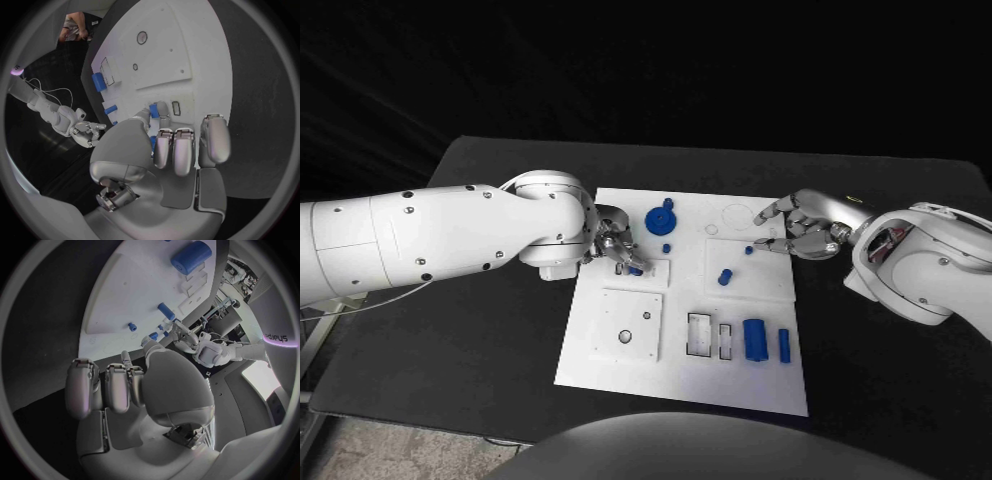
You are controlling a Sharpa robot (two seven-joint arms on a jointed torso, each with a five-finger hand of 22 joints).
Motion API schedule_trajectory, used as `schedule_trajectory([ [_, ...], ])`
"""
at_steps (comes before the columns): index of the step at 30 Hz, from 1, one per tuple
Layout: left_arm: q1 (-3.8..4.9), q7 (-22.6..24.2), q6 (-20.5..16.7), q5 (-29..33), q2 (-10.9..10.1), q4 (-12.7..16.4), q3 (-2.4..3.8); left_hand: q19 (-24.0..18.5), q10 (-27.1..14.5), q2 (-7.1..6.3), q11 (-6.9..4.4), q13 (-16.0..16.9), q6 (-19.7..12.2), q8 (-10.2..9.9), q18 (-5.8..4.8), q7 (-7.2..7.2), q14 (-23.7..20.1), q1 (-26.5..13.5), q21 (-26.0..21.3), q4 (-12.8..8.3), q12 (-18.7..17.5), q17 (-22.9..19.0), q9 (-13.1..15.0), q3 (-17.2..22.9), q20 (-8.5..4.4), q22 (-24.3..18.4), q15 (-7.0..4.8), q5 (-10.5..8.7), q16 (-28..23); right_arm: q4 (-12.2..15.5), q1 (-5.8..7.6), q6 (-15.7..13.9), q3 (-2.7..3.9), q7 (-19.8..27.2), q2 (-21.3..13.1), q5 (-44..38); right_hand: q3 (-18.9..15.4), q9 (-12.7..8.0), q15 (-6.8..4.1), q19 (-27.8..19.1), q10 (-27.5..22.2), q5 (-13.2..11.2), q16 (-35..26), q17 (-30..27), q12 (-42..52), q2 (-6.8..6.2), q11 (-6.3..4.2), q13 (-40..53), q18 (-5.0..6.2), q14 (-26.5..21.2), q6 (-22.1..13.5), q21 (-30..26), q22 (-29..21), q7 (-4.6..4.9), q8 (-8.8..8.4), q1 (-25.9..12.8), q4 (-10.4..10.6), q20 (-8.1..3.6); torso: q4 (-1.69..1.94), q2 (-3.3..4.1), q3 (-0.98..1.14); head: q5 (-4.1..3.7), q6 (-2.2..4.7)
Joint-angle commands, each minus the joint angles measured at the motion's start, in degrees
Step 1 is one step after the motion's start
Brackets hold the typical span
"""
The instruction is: Assemble the parts on the task board
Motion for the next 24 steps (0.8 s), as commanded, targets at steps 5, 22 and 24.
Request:
schedule_trajectory([
  [5,-0.34,-0.75,2.03,0.0,0.19,-0.23,-0.34,-0.3,5.98,0.42,0.5,15.08,0.19,-0.93,-0.16,0.48,6.03,-2.3,-0.5,0.99,-0.21,15.09,0.18,-1.26,0.22,1.48,0.62,-0.93,0.14,-0.06,-0.07,1.09,-0.01,-0.42,0.03,-0.19,0.03,-0.07,0.45,0.61,3.44,0.33,-0.29,6.29,-0.31,0.63,0.5,12.6,0.14,3.96,0.4,-0.42,9.64,-0.03,0.18,0.22,-0.51,0.38,0.03,0.01,0.02,-0.06,0.01],
  [22,-0.34,-0.47,-0.15,0.34,0.89,-0.71,-0.33,0.19,5.98,2.51,0.5,15.08,1.24,-1.32,-0.26,0.4,6.03,-5.38,-0.31,1.01,-0.21,15.09,0.98,-2.81,0.34,2.11,0.68,-2.0,0.14,-0.15,-0.11,1.19,-0.01,-0.42,0.15,-0.17,0.09,-0.18,0.46,0.41,3.25,0.55,-0.64,5.92,-0.56,0.74,0.52,12.41,0.25,3.87,0.44,-0.93,9.44,-0.01,0.15,0.3,-0.67,0.39,0.04,-0.03,0.0,0.06,0.01],
  [24,-0.34,-0.4,-0.43,0.46,0.98,-0.78,-0.33,0.23,5.98,2.53,0.48,15.08,1.34,-1.25,-0.27,0.37,6.03,-5.4,-0.29,0.99,-0.21,15.09,1.05,-2.85,0.34,2.16,0.67,-2.0,0.14,-0.16,-0.11,1.17,-0.01,-0.41,0.15,-0.17,0.1,-0.19,0.46,0.39,3.24,0.59,-0.68,5.87,-0.58,0.76,0.52,12.4,0.26,3.86,0.45,-0.98,9.42,-0.01,0.15,0.31,-0.69,0.39,0.03,-0.03,0.03,0.05,0.01],
])
